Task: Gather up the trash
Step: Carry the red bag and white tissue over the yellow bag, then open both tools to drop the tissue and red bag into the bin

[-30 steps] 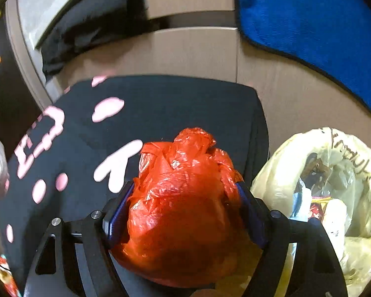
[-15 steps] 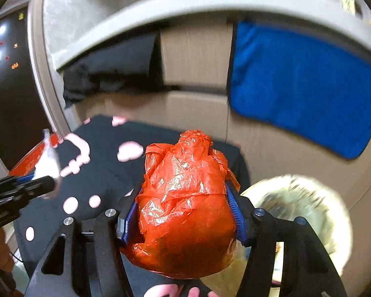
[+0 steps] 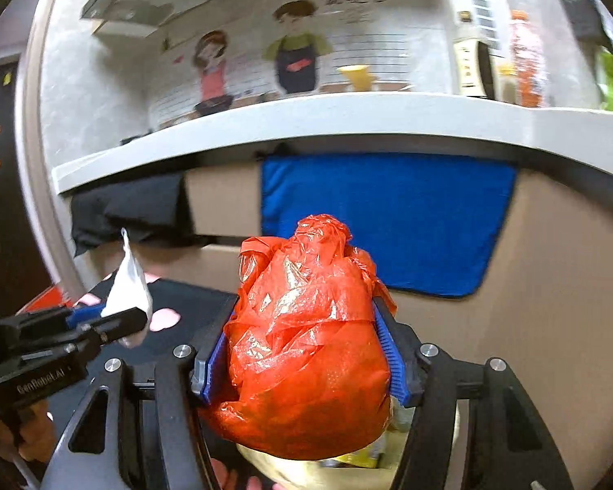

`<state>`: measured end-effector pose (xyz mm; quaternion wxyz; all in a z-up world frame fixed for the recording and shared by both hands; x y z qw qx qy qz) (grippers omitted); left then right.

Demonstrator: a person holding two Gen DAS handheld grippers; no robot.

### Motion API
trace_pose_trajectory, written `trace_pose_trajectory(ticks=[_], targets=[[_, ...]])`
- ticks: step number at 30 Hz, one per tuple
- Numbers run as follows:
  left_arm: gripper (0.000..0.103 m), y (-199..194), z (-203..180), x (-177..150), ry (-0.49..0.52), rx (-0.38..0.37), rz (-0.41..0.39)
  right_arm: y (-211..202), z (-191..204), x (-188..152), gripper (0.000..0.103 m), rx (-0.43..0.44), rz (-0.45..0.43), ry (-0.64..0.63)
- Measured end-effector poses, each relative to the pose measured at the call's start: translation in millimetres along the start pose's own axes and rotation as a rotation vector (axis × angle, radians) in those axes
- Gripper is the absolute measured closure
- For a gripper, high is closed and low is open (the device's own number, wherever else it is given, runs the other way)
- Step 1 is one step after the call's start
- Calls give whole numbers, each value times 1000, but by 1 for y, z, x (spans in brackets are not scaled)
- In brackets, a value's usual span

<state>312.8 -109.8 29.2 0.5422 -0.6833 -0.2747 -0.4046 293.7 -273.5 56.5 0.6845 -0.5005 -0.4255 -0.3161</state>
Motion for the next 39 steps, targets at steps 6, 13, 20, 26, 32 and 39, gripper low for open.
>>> trace_pose_trajectory(ticks=[6,13,20,26,32,39], targets=[[76,24,-33,-3,30,-50,38,-12,-36,-9,45,-60,-1,36],[75,53,-49,-12,29,-100,87,-2,-60,-29,44,-80,28,74],[75,92,-53,-30,20,-116,162,18,-80,-49,44,-73,69,127],[45,125,-53,-42,-10,-224,223,31,-91,-59,43,-81,93,152],[40,129,-36,-45,-40,-182,242,44,-97,-68,43,-82,120,183],[40,87,-9,-45,-55,-82,209,64,-90,-73,34,-66,140,194]])
Point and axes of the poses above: each gripper's, at about its wrist camera, not at the fingertips, and y roughly the way its jaws point, z to its left, x to its top, the point moved 3 cm from there along y, roughly the way its jaws point, and after that the axes turned 8 degrees about x, right-handed, at the moved point
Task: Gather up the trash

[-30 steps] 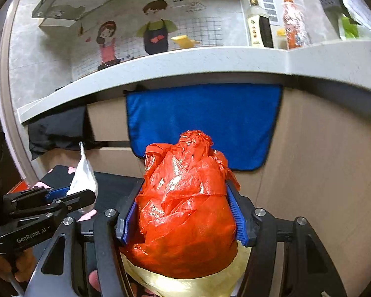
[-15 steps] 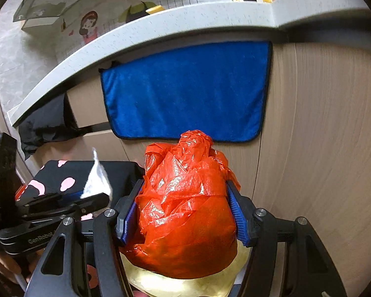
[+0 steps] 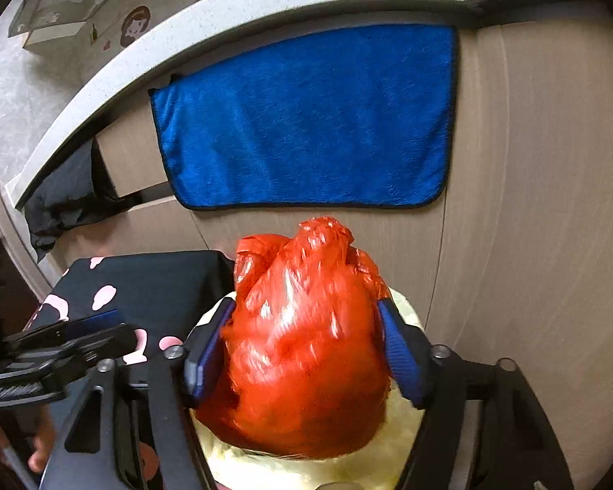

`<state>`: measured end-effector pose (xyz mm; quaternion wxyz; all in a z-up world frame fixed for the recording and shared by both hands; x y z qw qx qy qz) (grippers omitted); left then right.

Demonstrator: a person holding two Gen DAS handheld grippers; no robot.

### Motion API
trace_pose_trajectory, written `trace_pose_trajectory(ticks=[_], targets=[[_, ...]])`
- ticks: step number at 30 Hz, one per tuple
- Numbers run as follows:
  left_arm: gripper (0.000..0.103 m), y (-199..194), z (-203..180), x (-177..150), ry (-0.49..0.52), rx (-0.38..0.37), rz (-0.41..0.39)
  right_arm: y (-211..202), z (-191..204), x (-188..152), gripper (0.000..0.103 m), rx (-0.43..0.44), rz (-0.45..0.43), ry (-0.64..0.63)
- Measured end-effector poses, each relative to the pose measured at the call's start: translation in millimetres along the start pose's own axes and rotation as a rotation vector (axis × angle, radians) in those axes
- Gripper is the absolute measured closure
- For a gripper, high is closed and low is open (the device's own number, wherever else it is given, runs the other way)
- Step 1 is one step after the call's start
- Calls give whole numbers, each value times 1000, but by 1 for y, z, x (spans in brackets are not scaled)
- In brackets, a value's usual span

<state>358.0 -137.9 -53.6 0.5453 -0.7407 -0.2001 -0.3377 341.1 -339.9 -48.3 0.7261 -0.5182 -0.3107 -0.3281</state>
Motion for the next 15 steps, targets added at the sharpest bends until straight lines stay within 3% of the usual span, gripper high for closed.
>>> trace_pose_trajectory(ticks=[7,15], targets=[[40,-67,26,-29,-11,189,-65,-5,17,-4,30,-20,21,-1],[40,-142,35,-78,-9,282,-96,-67,55,-25,28,-44,-16,-46]])
Point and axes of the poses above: each gripper's, at about its wrist camera, not at the fingertips, and y roughly the way its jaws point, z to its left, x to its top, the point moved 3 cm from there along y, roughly the way its jaws point, and after that the axes turned 8 degrees about x, right-handed, at the moved point
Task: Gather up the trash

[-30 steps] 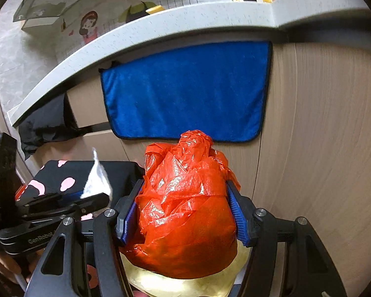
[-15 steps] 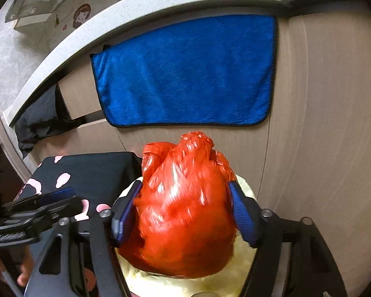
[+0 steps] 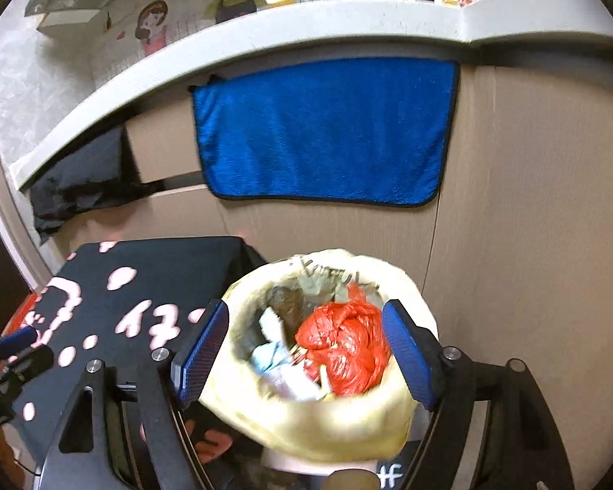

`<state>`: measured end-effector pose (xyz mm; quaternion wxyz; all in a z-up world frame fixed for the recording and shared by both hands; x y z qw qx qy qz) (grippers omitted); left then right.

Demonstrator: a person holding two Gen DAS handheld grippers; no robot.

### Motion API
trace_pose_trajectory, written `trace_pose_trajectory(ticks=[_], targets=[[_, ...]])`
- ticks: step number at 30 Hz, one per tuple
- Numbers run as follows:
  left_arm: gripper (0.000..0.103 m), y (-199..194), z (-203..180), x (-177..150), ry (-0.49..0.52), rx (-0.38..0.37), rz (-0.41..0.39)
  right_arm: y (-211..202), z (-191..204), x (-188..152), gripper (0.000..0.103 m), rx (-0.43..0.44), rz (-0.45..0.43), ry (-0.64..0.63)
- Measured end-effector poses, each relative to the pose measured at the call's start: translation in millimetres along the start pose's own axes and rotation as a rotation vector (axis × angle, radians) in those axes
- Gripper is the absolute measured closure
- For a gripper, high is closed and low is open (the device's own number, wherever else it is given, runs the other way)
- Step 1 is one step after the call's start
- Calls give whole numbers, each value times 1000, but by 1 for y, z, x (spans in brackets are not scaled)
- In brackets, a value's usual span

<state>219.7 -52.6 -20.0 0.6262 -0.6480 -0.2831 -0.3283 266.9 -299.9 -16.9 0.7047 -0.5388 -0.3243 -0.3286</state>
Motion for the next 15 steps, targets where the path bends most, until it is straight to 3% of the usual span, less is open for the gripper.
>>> trace_pose_trajectory(ticks=[8,15], targets=[[40,-74,16,-45,10,22,-64,-94,67,-60,27,36,-67,-72],[40,-134,29,-75,-6,106,-153,-145,116,-108,23,51,-71,-112]])
Point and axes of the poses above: each gripper's, at about its wrist camera, not at the fingertips, and y roughly the way its jaws point, z to its left, x to its top, the point moved 3 cm from there along y, roughly the way its jaws point, and after that the axes turned 8 degrees about x, right-handed, at the moved point
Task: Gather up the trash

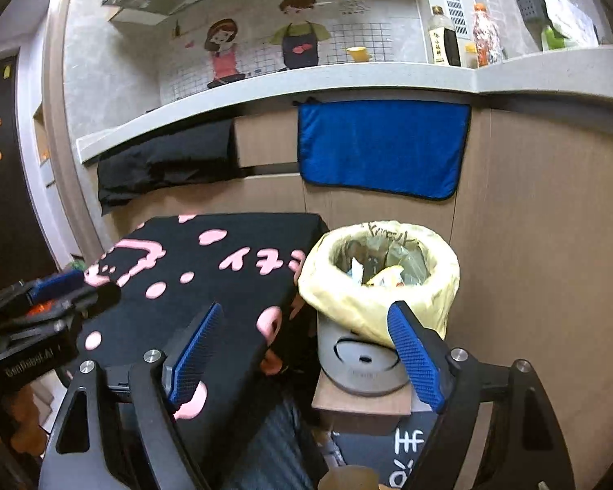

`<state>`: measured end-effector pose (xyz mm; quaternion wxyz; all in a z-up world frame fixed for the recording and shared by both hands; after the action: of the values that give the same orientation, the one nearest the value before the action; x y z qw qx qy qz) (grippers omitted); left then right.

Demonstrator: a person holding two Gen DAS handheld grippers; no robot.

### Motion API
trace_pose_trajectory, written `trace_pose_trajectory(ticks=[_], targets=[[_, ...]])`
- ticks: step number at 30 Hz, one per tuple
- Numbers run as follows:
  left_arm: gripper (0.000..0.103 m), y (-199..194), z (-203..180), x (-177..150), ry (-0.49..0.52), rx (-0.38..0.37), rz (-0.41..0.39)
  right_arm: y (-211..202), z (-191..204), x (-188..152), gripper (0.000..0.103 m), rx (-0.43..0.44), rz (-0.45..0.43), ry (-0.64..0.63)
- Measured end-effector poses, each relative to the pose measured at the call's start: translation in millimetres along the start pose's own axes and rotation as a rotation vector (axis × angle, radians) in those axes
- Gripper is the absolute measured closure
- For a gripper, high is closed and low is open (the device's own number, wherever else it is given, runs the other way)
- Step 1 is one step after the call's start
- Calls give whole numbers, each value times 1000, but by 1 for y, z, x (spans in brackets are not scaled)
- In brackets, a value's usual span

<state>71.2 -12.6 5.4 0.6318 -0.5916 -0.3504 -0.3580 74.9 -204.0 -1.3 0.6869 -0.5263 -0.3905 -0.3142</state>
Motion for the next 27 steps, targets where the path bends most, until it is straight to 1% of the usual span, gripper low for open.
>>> trace_pose_trajectory(ticks=[3,5,7,10,12,15,21,27], targets=[[40,-17,12,-4,-17,30,-28,-8,11,-10,23,-12,5,-10],[40,-23,19,-8,-20,57,-37,-14,15,-15,21,13,-2,11],[40,-26,25,-11,-28,68,-30,-18,17,-19,19,30,-3,35],[40,-30,30,-14,-40,79,-20,-20,18,-24,18,7,4,49],[40,-34,32,-13,-42,86,-30,-20,19,-25,18,1,12,53],[40,-39,35,-14,-34,93,-46,-24,23,-25,18,-7,1,42],[40,-43,35,-15,-37,87,-50,-33,36,-21,18,-21,-32,-8],[40,-47,43,-15,-37,74,-63,-35,39,-18,18,-22,-39,-19]])
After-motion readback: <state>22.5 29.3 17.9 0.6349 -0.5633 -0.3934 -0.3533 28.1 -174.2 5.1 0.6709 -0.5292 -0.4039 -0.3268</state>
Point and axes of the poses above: each gripper's, at about its wrist camera, not at the fingertips, and y roughly the way its jaws point, z to its left, x to its top, the point moved 3 cm from there along y, roughly the way its jaws point, and after that the axes turned 8 degrees about x, right-handed, at the moved point
